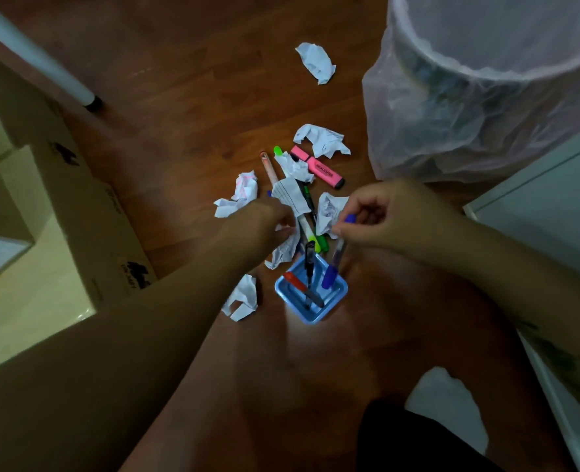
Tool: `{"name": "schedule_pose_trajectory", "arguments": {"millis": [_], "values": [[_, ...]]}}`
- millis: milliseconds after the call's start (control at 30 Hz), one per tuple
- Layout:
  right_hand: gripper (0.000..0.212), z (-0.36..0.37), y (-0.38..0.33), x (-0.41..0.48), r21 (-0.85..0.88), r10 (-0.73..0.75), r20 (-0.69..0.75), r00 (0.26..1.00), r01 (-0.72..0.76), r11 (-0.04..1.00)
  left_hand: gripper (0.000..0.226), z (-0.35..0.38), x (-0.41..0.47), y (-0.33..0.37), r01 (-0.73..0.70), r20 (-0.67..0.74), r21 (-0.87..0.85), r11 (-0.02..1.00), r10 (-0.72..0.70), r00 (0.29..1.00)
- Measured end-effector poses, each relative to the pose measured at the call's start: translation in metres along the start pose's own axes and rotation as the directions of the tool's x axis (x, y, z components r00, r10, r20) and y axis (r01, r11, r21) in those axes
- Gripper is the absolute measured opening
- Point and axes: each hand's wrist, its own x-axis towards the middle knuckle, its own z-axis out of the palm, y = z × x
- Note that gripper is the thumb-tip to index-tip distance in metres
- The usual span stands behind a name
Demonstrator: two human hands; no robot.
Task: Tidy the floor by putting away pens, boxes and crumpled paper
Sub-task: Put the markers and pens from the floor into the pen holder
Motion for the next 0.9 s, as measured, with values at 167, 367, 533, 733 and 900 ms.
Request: {"name": "schedule_pose_trajectory", "arguments": {"millis": [167, 367, 533, 733, 900], "values": [[0.018, 0.03, 0.02, 0.002, -0.066, 0.059, 0.226, 0.972, -0.045, 0.997, 0.02, 0.02, 0.024, 0.012, -0.181, 0.084, 0.172, 0.968, 0.169, 0.982], [0.031, 0.04, 0.056, 0.013, -0.007, 0.133, 0.027, 0.991, -0.133, 0.991, 0.027, 0.04, 0.028, 0.005, -0.32, 0.166, 0.212, 0.923, 0.289, 0.943], [0.006, 0.054, 0.086, 0.03, -0.161, 0.252, -0.06, 0.966, -0.259, 0.952, 0.037, 0.041, 0.028, 0.01, -0.354, 0.211, 0.282, 0.892, 0.302, 0.93], [0.021, 0.073, 0.088, 0.039, -0.166, 0.315, -0.046, 0.948, -0.318, 0.933, 0.03, 0.041, 0.024, 0.008, -0.363, 0.229, 0.38, 0.851, 0.293, 0.928], [0.016, 0.083, 0.087, 0.05, -0.072, 0.362, -0.08, 0.929, -0.367, 0.927, 0.042, 0.037, 0.021, 0.006, -0.4, 0.103, 0.351, 0.846, 0.39, 0.915]]}}
